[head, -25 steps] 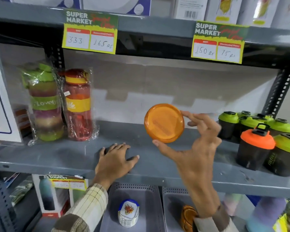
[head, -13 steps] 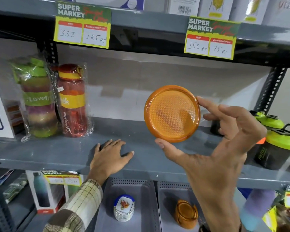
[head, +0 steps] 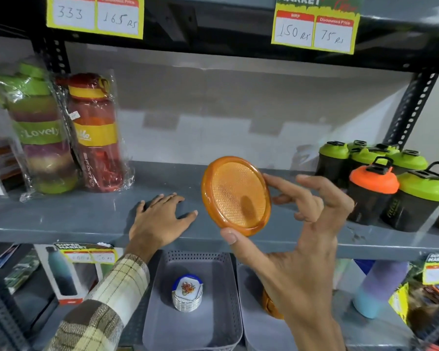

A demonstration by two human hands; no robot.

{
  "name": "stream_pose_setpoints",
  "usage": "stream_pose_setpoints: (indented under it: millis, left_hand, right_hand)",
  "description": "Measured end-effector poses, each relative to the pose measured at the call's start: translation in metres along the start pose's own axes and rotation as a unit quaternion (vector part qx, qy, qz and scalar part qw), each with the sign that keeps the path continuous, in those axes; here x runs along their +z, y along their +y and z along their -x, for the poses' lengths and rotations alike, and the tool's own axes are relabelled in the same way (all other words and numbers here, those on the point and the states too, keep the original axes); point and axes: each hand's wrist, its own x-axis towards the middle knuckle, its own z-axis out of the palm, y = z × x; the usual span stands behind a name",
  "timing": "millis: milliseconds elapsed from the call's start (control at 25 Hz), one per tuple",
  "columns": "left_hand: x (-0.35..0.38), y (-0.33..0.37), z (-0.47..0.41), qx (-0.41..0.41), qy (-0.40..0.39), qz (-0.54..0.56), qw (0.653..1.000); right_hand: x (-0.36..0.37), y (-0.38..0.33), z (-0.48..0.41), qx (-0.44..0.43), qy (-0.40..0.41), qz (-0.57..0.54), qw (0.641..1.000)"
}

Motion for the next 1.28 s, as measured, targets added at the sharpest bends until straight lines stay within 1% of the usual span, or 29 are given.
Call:
stream_pose_setpoints:
  millis: [120, 240, 440, 560, 680, 800, 880, 1000, 1080, 1280]
  left_hand:
    - [0.001, -0.002, -0.001, 0.007, -0.009, -0.014, 1.000]
    - [0.002, -0.002, 0.000, 0.014, 0.012, 0.004, 1.000]
    - [0.005, -0.001, -0.002, 0.002, 0.045, 0.002, 0.999]
    - [0.005, -0.002, -0.003, 0.006, 0.048, 0.001, 0.999]
    - [0.006, -0.003, -0.003, 0.008, 0.048, 0.001, 0.999]
    - [0.005, -0.002, -0.002, 0.006, 0.056, -0.002, 0.998]
    - [0.004, -0.001, -0.002, 0.007, 0.061, -0.004, 0.998]
    - [0.004, -0.002, -0.003, 0.005, 0.070, 0.004, 0.998]
    - [0.004, -0.003, -0.004, 0.005, 0.070, 0.002, 0.998]
    - [0.004, -0.004, -0.006, -0.002, 0.075, 0.005, 0.997]
  right_hand:
    - [0.004, 0.014, 0.024, 0.036, -0.019, 0.001, 0.999]
    - [0.008, 0.033, 0.050, 0.086, -0.038, -0.019, 0.995]
    - [0.016, 0.074, 0.110, 0.175, -0.077, -0.007, 0.982]
    - [0.015, 0.117, 0.151, 0.258, -0.122, 0.011, 0.958]
    - [0.009, 0.168, 0.184, 0.336, -0.143, 0.040, 0.930]
    - [-0.003, 0.219, 0.203, 0.367, -0.173, 0.146, 0.902]
    - [-0.011, 0.253, 0.208, 0.385, -0.210, 0.222, 0.871]
    - [-0.016, 0.294, 0.205, 0.421, -0.228, 0.278, 0.833]
    - [-0.017, 0.310, 0.200, 0.436, -0.222, 0.286, 0.824]
    - [-0.012, 0.340, 0.206, 0.470, -0.223, 0.255, 0.815]
